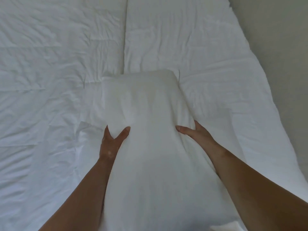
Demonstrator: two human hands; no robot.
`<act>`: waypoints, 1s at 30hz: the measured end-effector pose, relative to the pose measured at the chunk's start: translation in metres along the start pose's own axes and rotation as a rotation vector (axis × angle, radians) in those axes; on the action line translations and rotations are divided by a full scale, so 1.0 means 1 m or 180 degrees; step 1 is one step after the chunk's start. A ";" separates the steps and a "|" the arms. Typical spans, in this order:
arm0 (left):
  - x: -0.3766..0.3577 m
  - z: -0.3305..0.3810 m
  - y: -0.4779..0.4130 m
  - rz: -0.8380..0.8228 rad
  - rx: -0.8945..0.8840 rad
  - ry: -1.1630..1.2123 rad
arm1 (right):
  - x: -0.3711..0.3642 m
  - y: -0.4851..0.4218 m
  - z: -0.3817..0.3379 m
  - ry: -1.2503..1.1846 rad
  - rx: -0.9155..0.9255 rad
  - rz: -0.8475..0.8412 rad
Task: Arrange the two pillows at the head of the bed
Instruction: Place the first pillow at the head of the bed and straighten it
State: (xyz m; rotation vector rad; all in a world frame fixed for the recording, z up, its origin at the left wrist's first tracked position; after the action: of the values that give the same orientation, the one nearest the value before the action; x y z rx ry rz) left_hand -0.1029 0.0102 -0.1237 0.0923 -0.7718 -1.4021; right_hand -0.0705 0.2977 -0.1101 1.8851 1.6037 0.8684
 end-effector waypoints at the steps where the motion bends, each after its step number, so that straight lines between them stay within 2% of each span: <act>1: -0.001 0.005 0.005 0.0031 -0.0043 -0.0012 | 0.002 0.006 -0.002 -0.0012 0.0054 -0.0022; 6: -0.011 0.037 0.036 0.0117 -0.0272 0.0034 | 0.030 0.041 -0.004 -0.0072 0.0363 0.0027; 13: -0.066 0.072 0.104 -0.0126 -0.0683 0.0202 | 0.116 0.107 -0.003 -0.0094 0.0813 0.0388; 21: -0.175 0.107 0.181 -0.0508 -0.1127 0.0426 | 0.247 0.162 0.015 -0.0018 0.1113 0.0766; 30: -0.318 0.120 0.264 -0.1258 -0.0970 0.1020 | 0.402 0.203 0.055 0.0204 0.1241 0.1177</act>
State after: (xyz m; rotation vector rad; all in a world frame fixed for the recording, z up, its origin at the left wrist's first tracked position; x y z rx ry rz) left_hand 0.0657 0.3973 -0.0400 0.2352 -0.2746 -1.8095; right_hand 0.1428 0.6610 0.0590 2.5079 1.5734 0.8091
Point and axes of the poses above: each hand's wrist, its own y-axis away from the middle knuckle, its own x-axis out of the back of the hand, z = x × y, the point moved 1 cm from there along -y, towards the middle knuckle, and after that the axes turned 7 degrees about -x, right-handed, at the moved point
